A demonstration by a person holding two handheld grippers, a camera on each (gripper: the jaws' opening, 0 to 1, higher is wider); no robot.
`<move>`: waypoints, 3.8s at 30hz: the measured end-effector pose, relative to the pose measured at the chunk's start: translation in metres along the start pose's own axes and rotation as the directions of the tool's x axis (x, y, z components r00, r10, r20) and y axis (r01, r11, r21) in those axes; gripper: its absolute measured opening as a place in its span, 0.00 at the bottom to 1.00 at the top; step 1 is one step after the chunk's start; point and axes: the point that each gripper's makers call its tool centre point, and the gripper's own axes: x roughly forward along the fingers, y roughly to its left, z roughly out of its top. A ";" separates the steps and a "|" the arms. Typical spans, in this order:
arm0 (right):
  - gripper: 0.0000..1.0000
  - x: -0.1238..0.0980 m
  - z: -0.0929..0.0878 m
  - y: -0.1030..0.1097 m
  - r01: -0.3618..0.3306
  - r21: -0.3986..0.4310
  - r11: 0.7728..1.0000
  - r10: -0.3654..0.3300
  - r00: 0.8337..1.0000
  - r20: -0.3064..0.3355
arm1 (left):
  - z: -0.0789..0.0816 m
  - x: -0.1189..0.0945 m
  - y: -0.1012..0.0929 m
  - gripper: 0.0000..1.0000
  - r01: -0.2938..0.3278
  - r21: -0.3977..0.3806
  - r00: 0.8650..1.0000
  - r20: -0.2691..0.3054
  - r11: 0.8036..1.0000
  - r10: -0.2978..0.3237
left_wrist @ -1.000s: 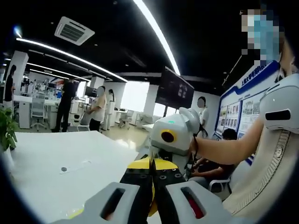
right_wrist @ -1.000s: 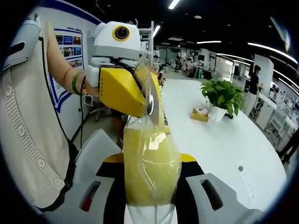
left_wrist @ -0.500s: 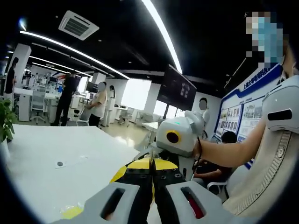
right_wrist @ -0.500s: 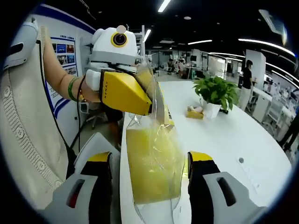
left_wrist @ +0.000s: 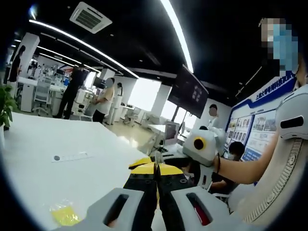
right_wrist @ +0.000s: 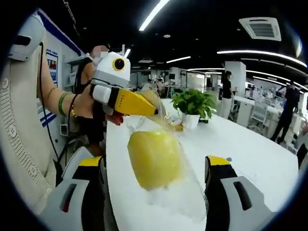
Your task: Compare the silicone blocks by pressing each to a similar depth, holding the contact briefly, and releasing to observe deformation and rebound differences across the visible hardness samples.
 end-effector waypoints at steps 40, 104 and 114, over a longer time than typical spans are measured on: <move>0.90 -0.088 -0.119 -0.077 0.336 0.345 0.876 -0.300 0.941 -0.157 | -0.158 0.135 0.137 0.00 -0.199 -0.487 0.980 -0.074 0.850 0.187; 0.84 -0.086 -0.130 -0.051 0.427 0.410 0.806 -0.418 0.901 -0.117 | -0.155 0.088 0.184 0.42 -0.433 0.079 0.883 -0.160 0.898 0.440; 0.87 -0.082 -0.116 0.000 0.391 0.447 0.804 -0.430 0.902 -0.015 | -0.111 0.040 0.108 0.51 -0.284 0.325 0.941 -0.083 0.902 0.327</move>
